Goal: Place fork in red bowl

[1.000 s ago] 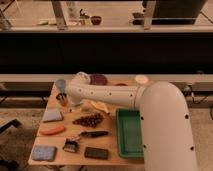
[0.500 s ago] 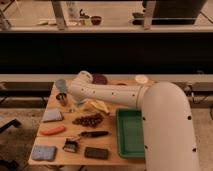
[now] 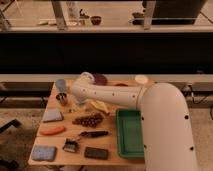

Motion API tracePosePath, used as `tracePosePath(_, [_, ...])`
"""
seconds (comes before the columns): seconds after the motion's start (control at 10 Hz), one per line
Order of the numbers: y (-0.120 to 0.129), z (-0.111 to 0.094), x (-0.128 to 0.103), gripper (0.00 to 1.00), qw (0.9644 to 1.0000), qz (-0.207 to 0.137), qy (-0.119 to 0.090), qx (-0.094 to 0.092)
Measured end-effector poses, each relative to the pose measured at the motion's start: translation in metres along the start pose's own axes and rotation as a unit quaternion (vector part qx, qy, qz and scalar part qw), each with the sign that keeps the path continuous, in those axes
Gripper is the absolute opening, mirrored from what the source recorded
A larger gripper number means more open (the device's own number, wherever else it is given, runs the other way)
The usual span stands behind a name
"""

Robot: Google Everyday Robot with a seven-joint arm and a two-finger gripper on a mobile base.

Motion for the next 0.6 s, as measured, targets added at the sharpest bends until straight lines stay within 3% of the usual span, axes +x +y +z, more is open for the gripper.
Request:
tracePosePath(0.3, [-0.0057, 0.0060, -0.0012, 0.80, 0.9990, -0.043, 0.003, 0.014])
tracePosePath(0.6, [-0.0097, 0.0119, -0.0022, 0.80, 0.9985, -0.051, 0.004, 0.017])
